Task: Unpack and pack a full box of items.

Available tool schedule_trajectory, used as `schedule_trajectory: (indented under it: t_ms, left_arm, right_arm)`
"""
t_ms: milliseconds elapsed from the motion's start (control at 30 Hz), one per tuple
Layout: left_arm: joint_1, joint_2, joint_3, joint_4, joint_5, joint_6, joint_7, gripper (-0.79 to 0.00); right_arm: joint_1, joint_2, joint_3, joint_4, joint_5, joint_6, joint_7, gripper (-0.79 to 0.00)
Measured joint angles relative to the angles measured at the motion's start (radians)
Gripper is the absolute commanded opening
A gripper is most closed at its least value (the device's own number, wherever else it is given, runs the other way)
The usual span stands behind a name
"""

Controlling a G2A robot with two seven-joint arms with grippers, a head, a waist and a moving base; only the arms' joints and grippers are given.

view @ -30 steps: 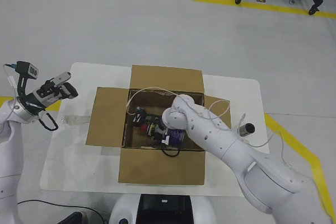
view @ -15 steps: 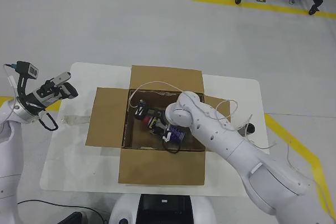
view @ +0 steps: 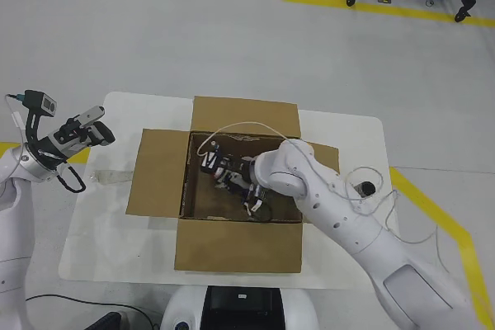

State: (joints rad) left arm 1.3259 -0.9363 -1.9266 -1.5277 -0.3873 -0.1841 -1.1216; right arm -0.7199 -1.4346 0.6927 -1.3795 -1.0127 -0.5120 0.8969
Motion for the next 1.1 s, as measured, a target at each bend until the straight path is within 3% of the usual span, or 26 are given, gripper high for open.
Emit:
schedule_trajectory:
  t_ms: [200,600,767,933,1100]
  left_arm:
    - [0.000,0.000,0.000,0.000,0.000,0.000,0.000,0.000]
    - [0.000,0.000,0.000,0.000,0.000,0.000,0.000,0.000]
    - [0.000,0.000,0.000,0.000,0.000,0.000,0.000,0.000]
    - [0.000,0.000,0.000,0.000,0.000,0.000,0.000,0.000]
    - [0.000,0.000,0.000,0.000,0.000,0.000,0.000,0.000]
  right_arm:
    - [-0.078,0.032,0.064,-0.096,-0.097,-0.023,-0.101,-0.785]
    - [-0.160,0.056,0.133,-0.116,-0.183,-0.052,-0.387,-0.785]
    - [-0.185,0.064,0.159,-0.148,-0.185,-0.067,-0.438,-0.785]
    - [-0.240,0.081,0.214,-0.248,-0.179,-0.072,-0.466,-0.785]
    - [-0.332,0.104,0.288,-0.356,-0.211,-0.097,-0.578,-0.785]
